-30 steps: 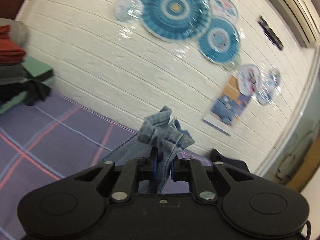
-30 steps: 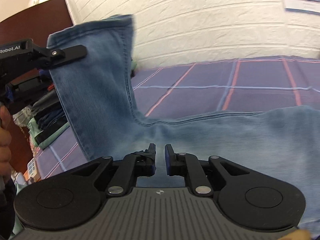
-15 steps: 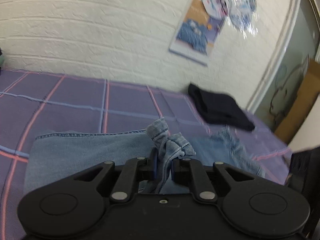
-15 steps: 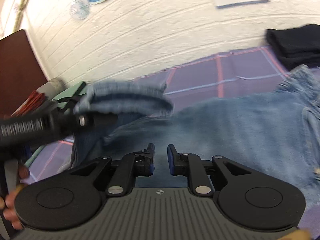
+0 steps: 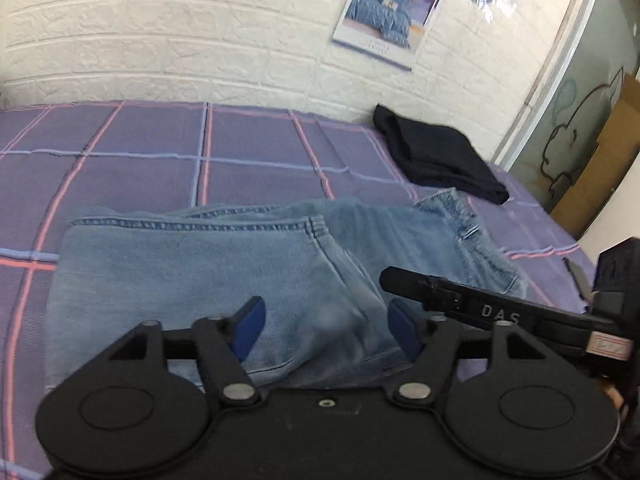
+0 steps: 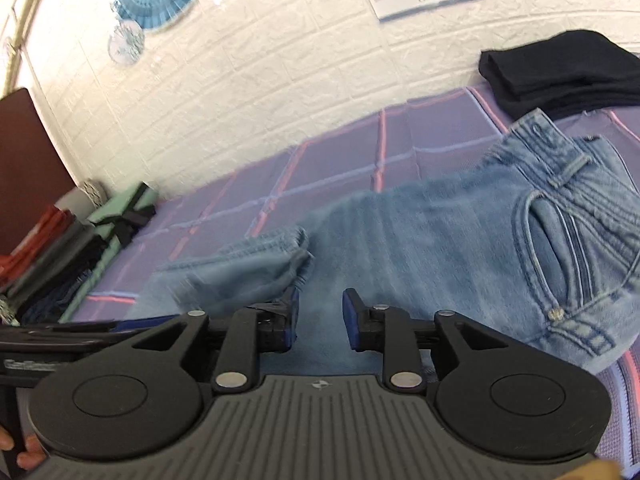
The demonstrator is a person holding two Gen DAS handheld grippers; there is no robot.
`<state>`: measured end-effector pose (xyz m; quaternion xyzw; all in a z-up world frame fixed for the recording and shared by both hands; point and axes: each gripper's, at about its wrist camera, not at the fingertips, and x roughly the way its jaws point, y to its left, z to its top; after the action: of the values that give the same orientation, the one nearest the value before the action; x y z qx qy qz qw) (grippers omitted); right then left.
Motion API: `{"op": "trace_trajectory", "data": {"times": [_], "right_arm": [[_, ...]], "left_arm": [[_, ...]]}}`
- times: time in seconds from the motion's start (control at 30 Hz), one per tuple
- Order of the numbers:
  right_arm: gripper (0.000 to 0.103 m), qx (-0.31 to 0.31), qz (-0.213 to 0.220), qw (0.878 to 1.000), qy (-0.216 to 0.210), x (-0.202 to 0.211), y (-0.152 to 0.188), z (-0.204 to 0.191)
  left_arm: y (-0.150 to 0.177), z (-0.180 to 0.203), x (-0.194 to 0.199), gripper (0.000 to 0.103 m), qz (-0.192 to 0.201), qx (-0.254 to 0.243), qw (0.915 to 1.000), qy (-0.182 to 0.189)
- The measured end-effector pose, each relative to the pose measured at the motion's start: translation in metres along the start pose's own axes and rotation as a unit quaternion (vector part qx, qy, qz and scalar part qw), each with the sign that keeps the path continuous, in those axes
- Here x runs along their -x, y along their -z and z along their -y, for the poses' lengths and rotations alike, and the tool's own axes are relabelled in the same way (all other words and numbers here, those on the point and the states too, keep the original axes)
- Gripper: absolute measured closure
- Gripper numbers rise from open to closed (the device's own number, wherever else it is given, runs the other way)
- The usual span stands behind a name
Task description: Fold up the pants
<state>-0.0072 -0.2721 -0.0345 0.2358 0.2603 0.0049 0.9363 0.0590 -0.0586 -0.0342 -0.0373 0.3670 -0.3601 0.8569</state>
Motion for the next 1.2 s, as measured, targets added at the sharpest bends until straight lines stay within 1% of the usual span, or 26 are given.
{"op": "trace_trajectory", "data": {"times": [0.03, 0.07, 0.1, 0.17, 0.23, 0.3, 0.37, 0.4, 0.43, 0.47, 0.5, 0.53, 0.6, 0.67, 0.7, 0.73, 0.77, 0.8, 0.83, 0.9, 0.93, 1.03, 1.1, 1.13, 1.2], "right_arm": [[0.032, 0.0, 0.004, 1.0, -0.007, 0.001, -0.002, -0.002], [0.018, -0.002, 0.007, 1.0, -0.014, 0.001, -0.004, -0.003], [0.013, -0.004, 0.009, 1.0, -0.023, 0.001, -0.005, -0.004], [0.012, -0.008, 0.001, 0.999, -0.034, -0.005, -0.004, -0.006], [0.011, -0.009, -0.018, 0.999, -0.027, -0.016, -0.001, -0.008], [0.011, -0.013, -0.038, 0.999, -0.028, -0.026, 0.003, -0.01], [0.011, -0.02, -0.055, 0.998, -0.039, -0.036, 0.006, -0.013], [0.012, -0.024, -0.062, 0.997, -0.041, -0.041, 0.008, -0.015], [0.037, -0.029, -0.071, 0.996, -0.044, -0.046, 0.01, -0.017], [0.08, -0.031, -0.083, 0.995, -0.053, -0.05, 0.009, -0.02], [0.081, -0.035, -0.08, 0.994, -0.061, -0.049, 0.008, -0.022], [0.088, -0.03, -0.059, 0.996, -0.068, -0.042, 0.004, -0.025], [0.089, -0.014, -0.024, 0.997, -0.066, -0.028, -0.005, -0.029], [0.09, 0.002, -0.012, 0.999, -0.051, -0.022, -0.013, -0.026], [0.09, 0.009, -0.017, 0.999, -0.043, -0.022, -0.014, -0.024], [0.09, 0.012, -0.037, 0.999, -0.035, -0.027, -0.012, -0.021], [0.089, 0.017, -0.068, 0.997, -0.029, -0.035, -0.008, -0.019], [0.086, 0.02, -0.089, 0.996, -0.02, -0.04, -0.003, -0.017], [0.075, 0.024, -0.091, 0.995, -0.016, -0.041, 0.002, -0.016], [0.068, 0.022, -0.075, 0.997, -0.017, -0.034, 0.004, -0.015], [0.064, 0.017, -0.06, 0.998, -0.008, -0.028, 0.002, -0.015], [0.061, 0.021, -0.002, 1.0, 0.009, -0.011, -0.006, -0.016], [0.061, 0.027, 0.028, 0.999, 0.013, -0.003, -0.011, -0.019], [0.063, 0.032, 0.038, 0.999, 0.009, -0.001, -0.012, -0.021], [0.068, 0.039, 0.041, 0.998, -0.005, -0.004, -0.012, -0.024]], "left_arm": [[-0.001, -0.001, 0.008, 0.0, 0.01, 0.0, 0.9999, -0.003], [-0.002, -0.004, 0.014, 0.0, 0.019, -0.001, 0.9997, -0.013], [-0.003, -0.007, 0.018, 0.0, 0.025, 0.0, 0.9993, -0.028], [-0.003, -0.017, 0.02, 0.0, 0.031, 0.008, 0.998, -0.055], [-0.003, -0.031, 0.016, 0.0, 0.018, 0.029, 0.9961, -0.081], [-0.004, -0.044, 0.011, 0.0, 0.011, 0.048, 0.9942, -0.095], [-0.002, -0.052, 0.011, 0.0, 0.01, 0.06, 0.9928, -0.103], [-0.003, -0.057, 0.011, 0.0, 0.01, 0.064, 0.9921, -0.108], [-0.003, -0.059, 0.011, 0.0, 0.011, 0.067, 0.9914, -0.112], [-0.003, -0.062, 0.011, 0.0, 0.012, 0.07, 0.9909, -0.114], [-0.004, -0.064, 0.01, 0.0, 0.011, 0.075, 0.9903, -0.117], [-0.004, -0.066, 0.01, 0.0, 0.011, 0.08, 0.9899, -0.116], [-0.004, -0.068, 0.008, 0.0, 0.012, 0.085, 0.9903, -0.109], [-0.004, -0.068, 0.003, 0.0, 0.009, 0.079, 0.9912, -0.106], [-0.003, -0.067, -0.001, 0.0, 0.005, 0.074, 0.9918, -0.105], [-0.001, -0.067, -0.005, 0.0, -0.001, 0.07, 0.992, -0.105], [0.001, -0.067, -0.01, 0.0, -0.008, 0.067, 0.9916, -0.11], [0.002, -0.068, -0.015, 0.0, -0.016, 0.065, 0.9912, -0.114], [0.004, -0.069, -0.017, 0.0, -0.019, 0.064, 0.9912, -0.114], [0.004, -0.069, -0.016, 0.0, -0.016, 0.066, 0.9912, -0.114], [0.003, -0.069, -0.014, 0.0, -0.014, 0.069, 0.9912, -0.112], [-0.002, -0.073, -0.006, 0.0, 0.002, 0.077, 0.9906, -0.113], [-0.004, -0.075, -0.003, 0.0, 0.012, 0.076, 0.9892, -0.125], [-0.004, -0.077, -0.003, 0.0, 0.014, 0.078, 0.9886, -0.128], [-0.004, -0.082, -0.006, 0.0, 0.007, 0.085, 0.9875, -0.132]]}}
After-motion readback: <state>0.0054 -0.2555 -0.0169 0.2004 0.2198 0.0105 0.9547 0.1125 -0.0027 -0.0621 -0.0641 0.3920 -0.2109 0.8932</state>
